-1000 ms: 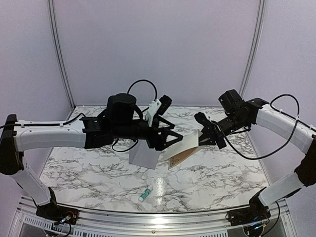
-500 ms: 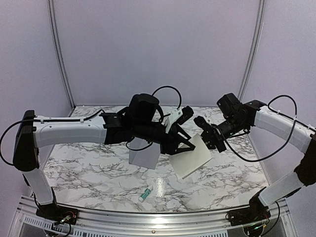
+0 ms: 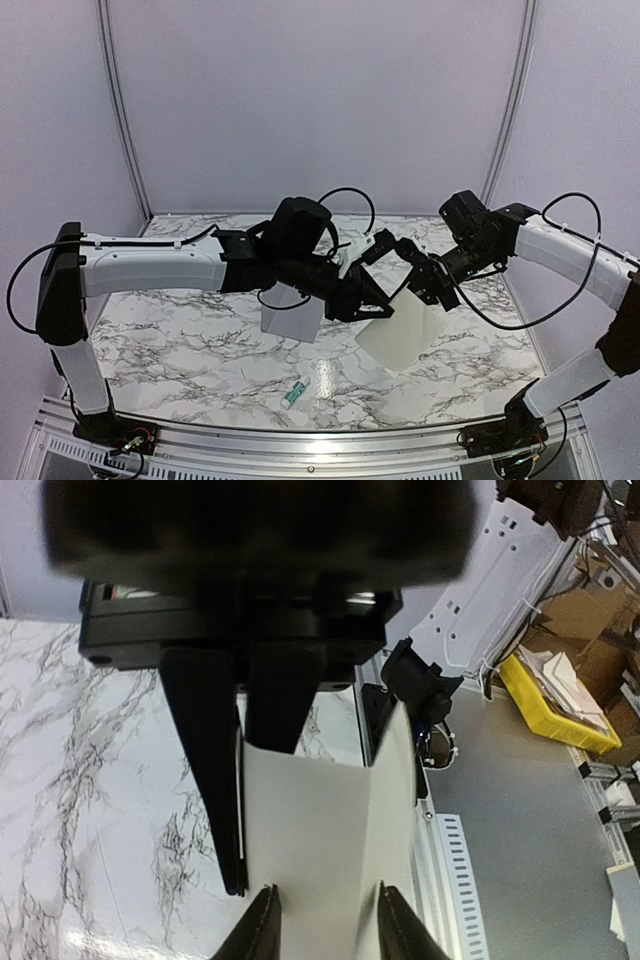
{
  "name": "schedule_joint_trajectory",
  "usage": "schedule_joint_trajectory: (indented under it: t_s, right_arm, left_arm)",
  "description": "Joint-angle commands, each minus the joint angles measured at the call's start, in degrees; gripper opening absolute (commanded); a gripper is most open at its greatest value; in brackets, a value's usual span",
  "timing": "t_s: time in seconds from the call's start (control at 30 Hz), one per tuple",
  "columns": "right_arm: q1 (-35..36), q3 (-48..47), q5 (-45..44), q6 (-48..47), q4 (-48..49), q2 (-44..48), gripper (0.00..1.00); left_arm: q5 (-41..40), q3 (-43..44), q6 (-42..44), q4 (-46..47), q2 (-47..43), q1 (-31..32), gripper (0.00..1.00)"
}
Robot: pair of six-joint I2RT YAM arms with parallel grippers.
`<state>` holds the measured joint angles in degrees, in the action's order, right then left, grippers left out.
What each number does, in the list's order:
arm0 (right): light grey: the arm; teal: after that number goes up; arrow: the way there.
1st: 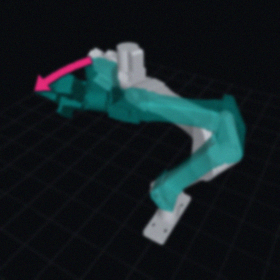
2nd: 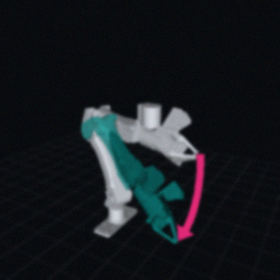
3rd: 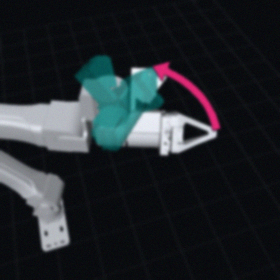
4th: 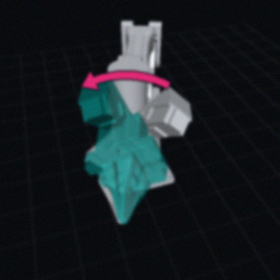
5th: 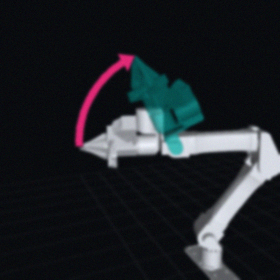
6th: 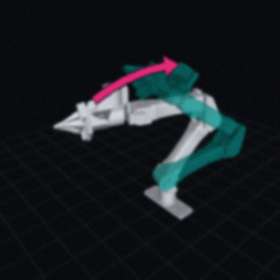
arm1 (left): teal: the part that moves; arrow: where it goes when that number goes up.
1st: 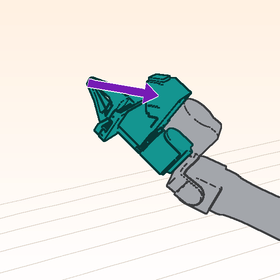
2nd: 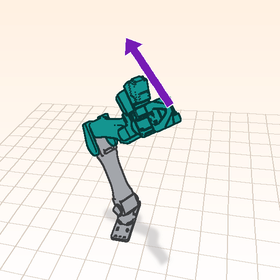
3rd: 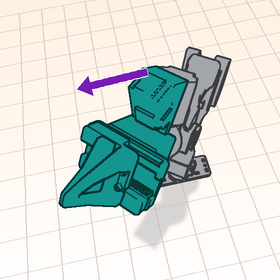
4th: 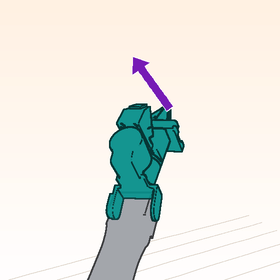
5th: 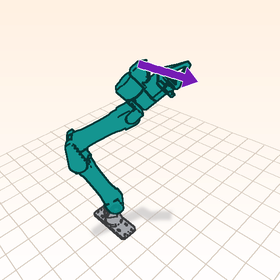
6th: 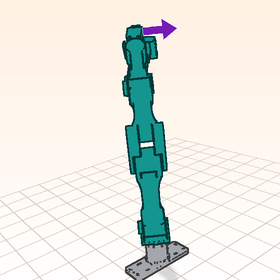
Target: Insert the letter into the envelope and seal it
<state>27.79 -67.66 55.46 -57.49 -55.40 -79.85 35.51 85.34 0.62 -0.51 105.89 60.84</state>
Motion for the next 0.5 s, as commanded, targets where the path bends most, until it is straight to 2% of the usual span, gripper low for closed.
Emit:
schedule_joint_trajectory:
  t_s: [0.0, 0.2, 0.47]
  right_arm:
    - [0.79, -2.04, 1.91, -0.74, -1.08, 0.93, 0.0]
    - [0.78, -1.82, 2.29, -0.01, -0.34, 0.94, 0.0]
    - [0.78, -1.95, 1.75, 0.71, 0.12, 0.75, 0.01]
  left_arm:
    - [-1.39, 0.97, 0.11, -1.48, 0.73, -0.28, 0.37]
    - [-1.46, 0.53, 0.97, -1.43, 0.92, -0.28, 0.36]
    - [-1.05, 0.79, 0.78, -1.38, 1.01, -0.33, 0.23]
